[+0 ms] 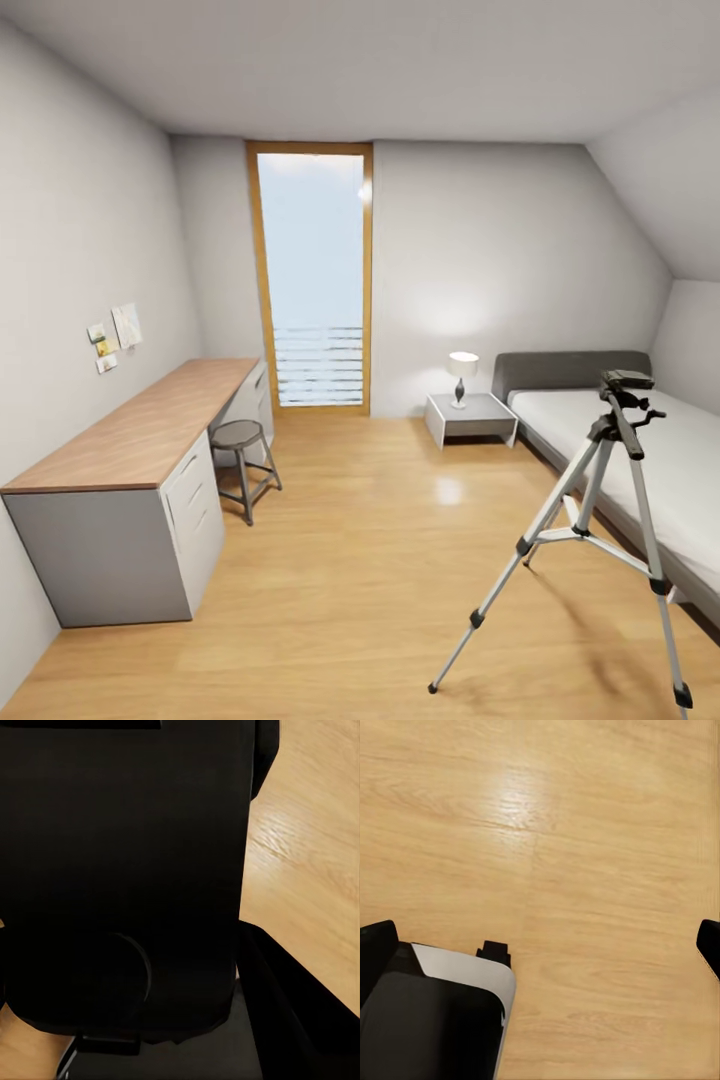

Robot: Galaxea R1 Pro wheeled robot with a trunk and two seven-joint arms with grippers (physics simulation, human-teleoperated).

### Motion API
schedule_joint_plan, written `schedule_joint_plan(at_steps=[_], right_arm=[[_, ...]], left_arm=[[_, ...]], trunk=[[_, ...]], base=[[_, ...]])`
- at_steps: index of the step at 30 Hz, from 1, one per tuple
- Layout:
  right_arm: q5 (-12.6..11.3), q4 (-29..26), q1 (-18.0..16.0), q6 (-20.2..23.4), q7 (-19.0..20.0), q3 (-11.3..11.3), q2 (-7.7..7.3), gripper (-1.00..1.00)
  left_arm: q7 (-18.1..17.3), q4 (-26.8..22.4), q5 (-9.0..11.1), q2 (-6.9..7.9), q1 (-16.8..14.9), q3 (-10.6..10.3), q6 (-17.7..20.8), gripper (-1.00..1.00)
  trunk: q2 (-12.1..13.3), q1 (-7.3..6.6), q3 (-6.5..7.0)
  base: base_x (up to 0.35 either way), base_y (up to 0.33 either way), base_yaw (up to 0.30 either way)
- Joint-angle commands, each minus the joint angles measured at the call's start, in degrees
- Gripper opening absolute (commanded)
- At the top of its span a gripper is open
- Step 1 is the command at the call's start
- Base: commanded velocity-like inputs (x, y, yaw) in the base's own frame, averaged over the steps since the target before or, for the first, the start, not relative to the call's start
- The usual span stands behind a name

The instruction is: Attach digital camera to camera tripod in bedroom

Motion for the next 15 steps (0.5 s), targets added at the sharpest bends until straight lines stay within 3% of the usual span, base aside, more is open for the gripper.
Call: schedule_joint_plan(at_steps=[1,15], right_arm=[[0.40,0.09,-0.05,0.14,-0.17,0.05,0.00,1.00],[0.37,0.08,-0.05,0.01,-0.43,0.05,-0.16,1.00]], left_arm=[[0.23,0.12,0.26,0.00,-0.01,-0.63,-0.05,-1.00],[0.18,0.86,0.27,0.07,-0.01,-0.56,0.11,-1.00]], trunk=[[-0.03,0.05,-0.02],[-0.03,0.05,-0.02]], base=[[0.327,0.000,0.000],[0.324,0.122,0.000]])
